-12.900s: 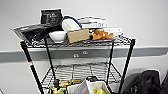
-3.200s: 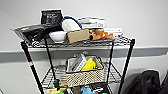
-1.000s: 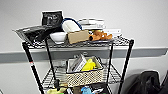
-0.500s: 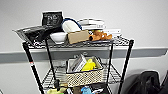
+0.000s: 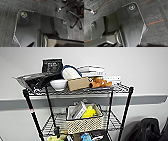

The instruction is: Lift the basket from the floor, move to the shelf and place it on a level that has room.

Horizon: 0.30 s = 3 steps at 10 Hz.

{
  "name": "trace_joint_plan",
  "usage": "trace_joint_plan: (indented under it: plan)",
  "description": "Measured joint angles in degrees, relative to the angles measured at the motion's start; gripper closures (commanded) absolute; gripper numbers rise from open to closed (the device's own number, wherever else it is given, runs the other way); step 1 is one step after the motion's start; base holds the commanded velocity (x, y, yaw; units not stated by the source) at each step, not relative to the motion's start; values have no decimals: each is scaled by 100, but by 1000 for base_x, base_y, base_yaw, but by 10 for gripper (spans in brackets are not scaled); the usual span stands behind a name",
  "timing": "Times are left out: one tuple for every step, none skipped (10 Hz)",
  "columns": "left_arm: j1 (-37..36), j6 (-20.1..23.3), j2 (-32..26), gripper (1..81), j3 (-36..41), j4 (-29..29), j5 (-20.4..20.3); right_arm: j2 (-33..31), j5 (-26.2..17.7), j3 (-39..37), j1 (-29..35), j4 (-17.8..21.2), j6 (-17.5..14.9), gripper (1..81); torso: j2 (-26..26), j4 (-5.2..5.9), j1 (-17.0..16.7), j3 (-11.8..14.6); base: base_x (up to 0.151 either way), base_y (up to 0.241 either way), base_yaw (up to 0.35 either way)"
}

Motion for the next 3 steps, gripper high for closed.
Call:
trace_joint_plan:
  plan:
    - [-2, 0, 173, 10, -272, 0, 23, 172, -2, -284, -13, -27, 0, 10, 0, 0, 0, 2, 0, 0, 0]
    - [-4, -2, 361, 10, -557, -2, 106, 323, 4, -491, -30, -55, 0, 10, 0, 0, 0, 2, 0, 0, 0]
    - [-2, 0, 571, 10, -796, -2, 191, 463, 4, -599, -63, -106, 0, 10, -2, 0, 0, 2, 0, 0, 0]
